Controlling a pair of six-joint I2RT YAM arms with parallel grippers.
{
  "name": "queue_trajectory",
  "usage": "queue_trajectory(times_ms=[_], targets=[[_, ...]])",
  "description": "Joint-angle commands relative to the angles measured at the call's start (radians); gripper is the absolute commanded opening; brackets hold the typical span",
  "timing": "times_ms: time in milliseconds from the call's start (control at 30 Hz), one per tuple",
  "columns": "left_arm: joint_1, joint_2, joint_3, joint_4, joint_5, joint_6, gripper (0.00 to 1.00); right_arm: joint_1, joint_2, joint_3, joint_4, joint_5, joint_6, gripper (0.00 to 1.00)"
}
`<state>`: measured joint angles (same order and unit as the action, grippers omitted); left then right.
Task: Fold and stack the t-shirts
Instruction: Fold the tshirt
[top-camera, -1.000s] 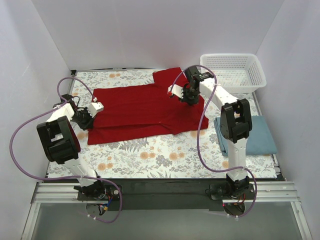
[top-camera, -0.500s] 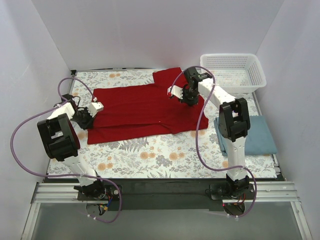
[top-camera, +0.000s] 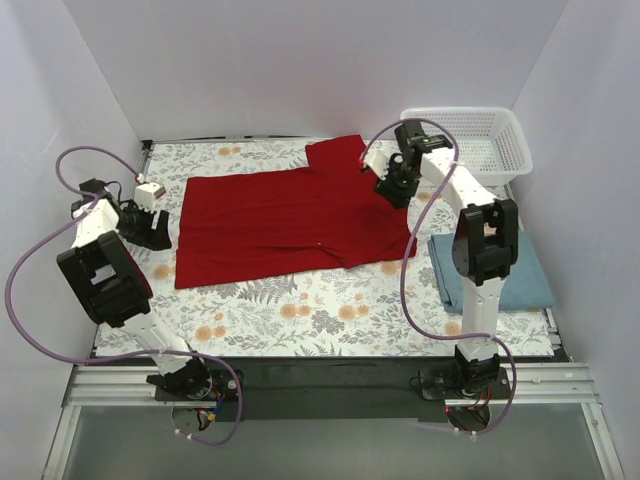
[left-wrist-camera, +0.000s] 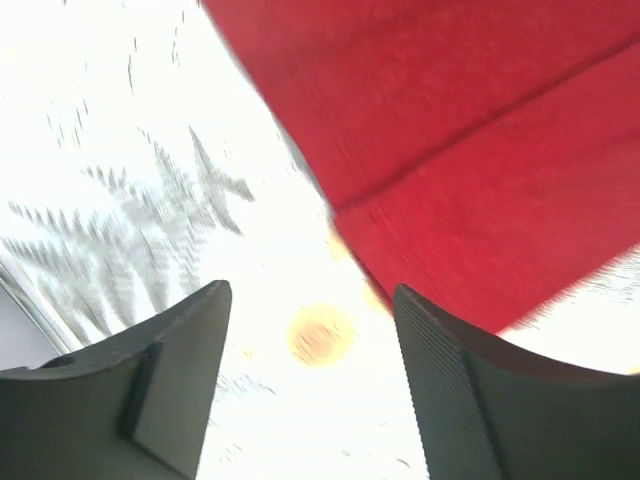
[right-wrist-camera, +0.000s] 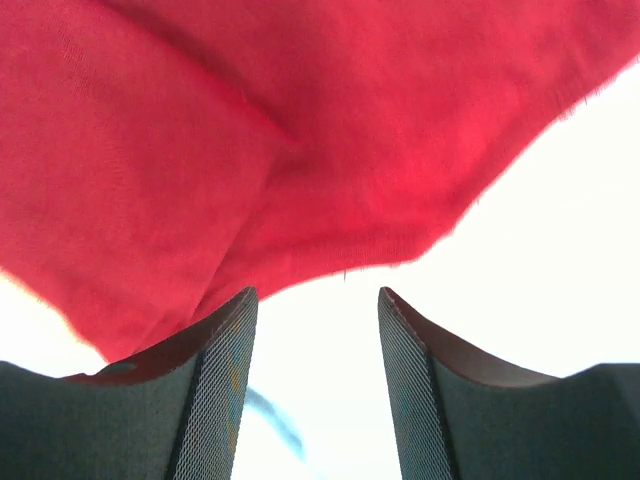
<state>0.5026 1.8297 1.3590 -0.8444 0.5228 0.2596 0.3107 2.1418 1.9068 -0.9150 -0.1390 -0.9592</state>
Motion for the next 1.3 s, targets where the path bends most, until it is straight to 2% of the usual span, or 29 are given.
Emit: queue_trajectory(times_ms=[0,133,233,267,333,367,633,833,1033,1167,1233,1267], targets=[[0.025,-0.111,-0.021,-0.123,0.094,-0.134,0.66,-0.044,-0.135,-0.046,-0.044,-0.097,0.172,0.59],[0.03,-0.142,-0.132,-0.117,0.098,-0.207,0.69,-0.076,-0.167,-0.129,-0.093,-0.201,0.257,0.59],[0.034,-0.155,-0.211,-0.049,0.071,-0.278,0.7,-0.087,-0.171,-0.21,-0.091,-0.2,0.283,0.6],[0.036,-0.155,-0.222,-0.029,0.069,-0.292,0.71,-0.091,-0.168,-0.227,-0.085,-0.198,0.286,0.61],[0.037,-0.145,-0.233,-0.013,0.062,-0.333,0.71,-0.111,-0.155,-0.259,-0.082,-0.208,0.292,0.71],[0.037,-0.133,-0.235,-0.007,0.059,-0.345,0.71,-0.117,-0.149,-0.265,-0.079,-0.211,0.295,0.73],[0.037,-0.072,-0.276,0.068,-0.012,-0.405,0.72,-0.131,-0.114,-0.322,-0.041,-0.258,0.295,0.75],[0.039,-0.02,-0.264,0.077,-0.033,-0.418,0.65,-0.117,-0.088,-0.354,-0.03,-0.26,0.29,0.69],[0.036,0.002,-0.285,0.07,-0.021,-0.399,0.64,-0.094,-0.092,-0.411,-0.013,-0.226,0.286,0.61],[0.036,0.023,-0.288,0.064,-0.014,-0.395,0.55,-0.093,-0.074,-0.43,0.008,-0.186,0.292,0.56],[0.036,0.031,-0.288,0.048,-0.026,-0.382,0.45,-0.091,-0.066,-0.44,0.011,-0.174,0.298,0.52],[0.034,0.037,-0.29,0.045,-0.033,-0.376,0.42,-0.088,-0.066,-0.446,0.011,-0.169,0.3,0.47]])
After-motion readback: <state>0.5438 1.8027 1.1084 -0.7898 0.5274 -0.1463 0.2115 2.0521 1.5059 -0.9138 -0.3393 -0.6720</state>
